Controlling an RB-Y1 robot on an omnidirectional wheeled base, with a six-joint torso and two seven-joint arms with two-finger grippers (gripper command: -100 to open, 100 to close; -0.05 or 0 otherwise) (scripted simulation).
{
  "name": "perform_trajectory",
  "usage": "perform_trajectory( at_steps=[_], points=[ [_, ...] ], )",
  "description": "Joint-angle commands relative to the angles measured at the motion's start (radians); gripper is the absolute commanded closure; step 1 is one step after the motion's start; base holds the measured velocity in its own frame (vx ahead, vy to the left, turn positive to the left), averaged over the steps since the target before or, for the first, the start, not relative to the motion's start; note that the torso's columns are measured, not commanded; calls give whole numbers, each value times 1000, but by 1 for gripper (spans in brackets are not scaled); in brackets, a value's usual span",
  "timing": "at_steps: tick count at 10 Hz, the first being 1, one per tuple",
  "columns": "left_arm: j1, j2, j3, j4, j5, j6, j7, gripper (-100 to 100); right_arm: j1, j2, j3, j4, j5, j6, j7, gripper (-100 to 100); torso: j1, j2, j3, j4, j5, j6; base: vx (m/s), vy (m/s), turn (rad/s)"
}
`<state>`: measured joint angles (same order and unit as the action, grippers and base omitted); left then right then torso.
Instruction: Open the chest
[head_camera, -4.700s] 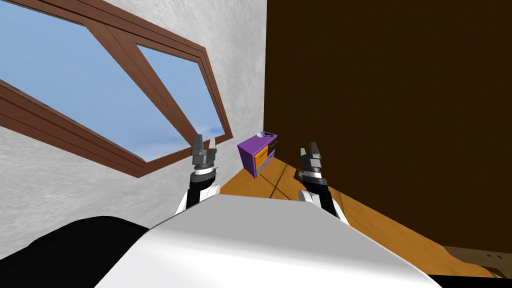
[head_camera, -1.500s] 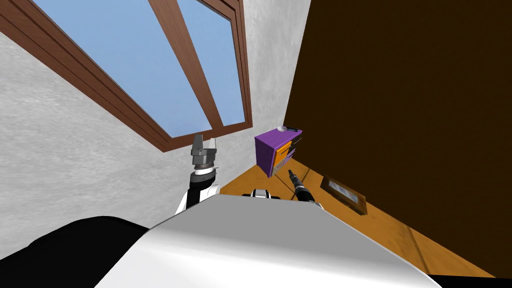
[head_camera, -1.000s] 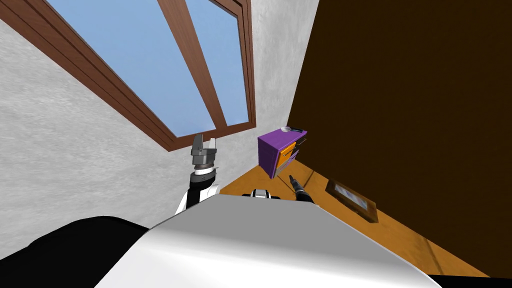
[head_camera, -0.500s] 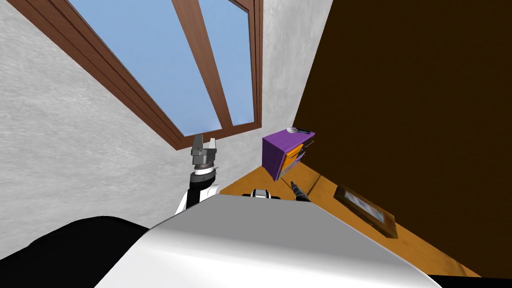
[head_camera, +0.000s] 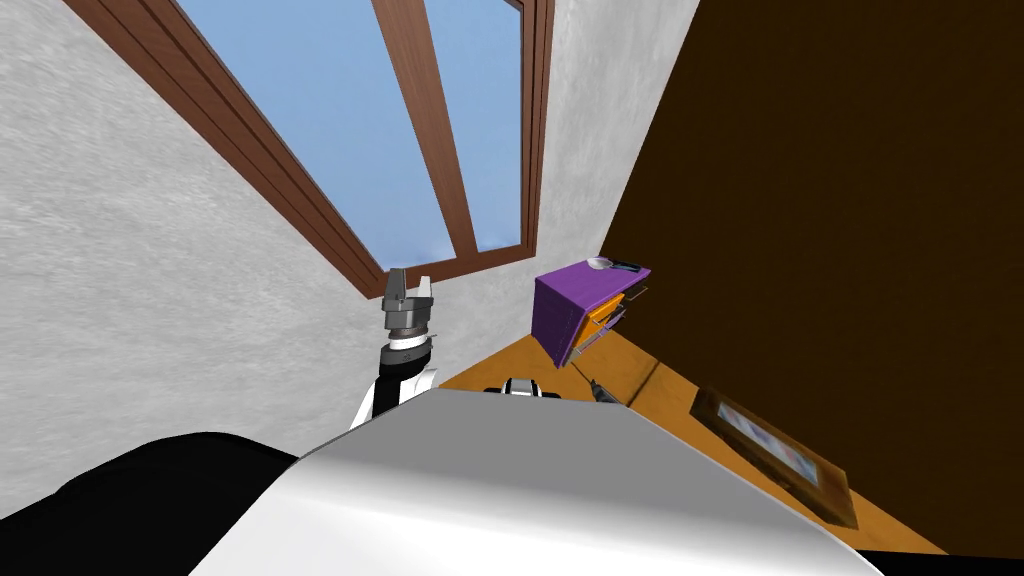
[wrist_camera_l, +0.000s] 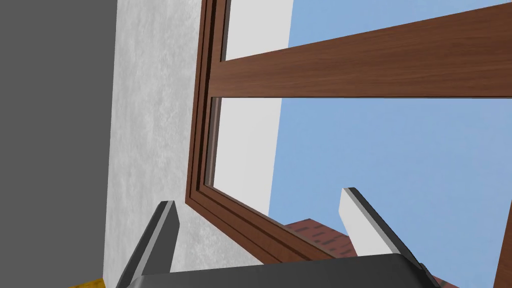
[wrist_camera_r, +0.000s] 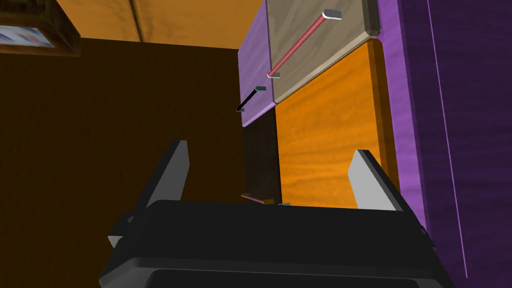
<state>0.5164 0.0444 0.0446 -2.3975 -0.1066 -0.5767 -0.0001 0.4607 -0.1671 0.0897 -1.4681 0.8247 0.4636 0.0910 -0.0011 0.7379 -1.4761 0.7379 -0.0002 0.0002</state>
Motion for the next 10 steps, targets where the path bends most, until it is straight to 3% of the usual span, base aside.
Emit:
perform_trajectory(
  at_steps=[1,2,5,7,8,9,10],
  points=[
    [0,0,0,0,0,0,0,0,-2,0,9,52,61,70,8,-100,-2,2,1,0,0,0,51,34,187],
    [0,0,0,0,0,0,0,0,-2,0,9,56,72,94,8,-100,0,0,0,0,0,-1,60,33,88],
    [0,0,0,0,0,0,0,0,-17,-7,16,148,160,179,16,-100,2,0,-1,0,1,0,84,45,139],
    [0,0,0,0,0,0,0,0,-17,-7,16,158,178,212,16,-100,1,1,1,0,0,0,47,31,48],
    [0,0,0,0,0,0,0,0,-25,-11,18,208,225,247,20,-100,0,3,2,1,0,0,56,17,147],
    [0,0,0,0,0,0,0,0,-25,-11,18,208,228,269,20,-100,0,1,1,0,0,-1,60,16,109],
    [0,0,0,0,0,0,0,0,-35,-14,20,249,273,299,25,-100,1,0,0,0,0,0,80,26,165]
  ],
)
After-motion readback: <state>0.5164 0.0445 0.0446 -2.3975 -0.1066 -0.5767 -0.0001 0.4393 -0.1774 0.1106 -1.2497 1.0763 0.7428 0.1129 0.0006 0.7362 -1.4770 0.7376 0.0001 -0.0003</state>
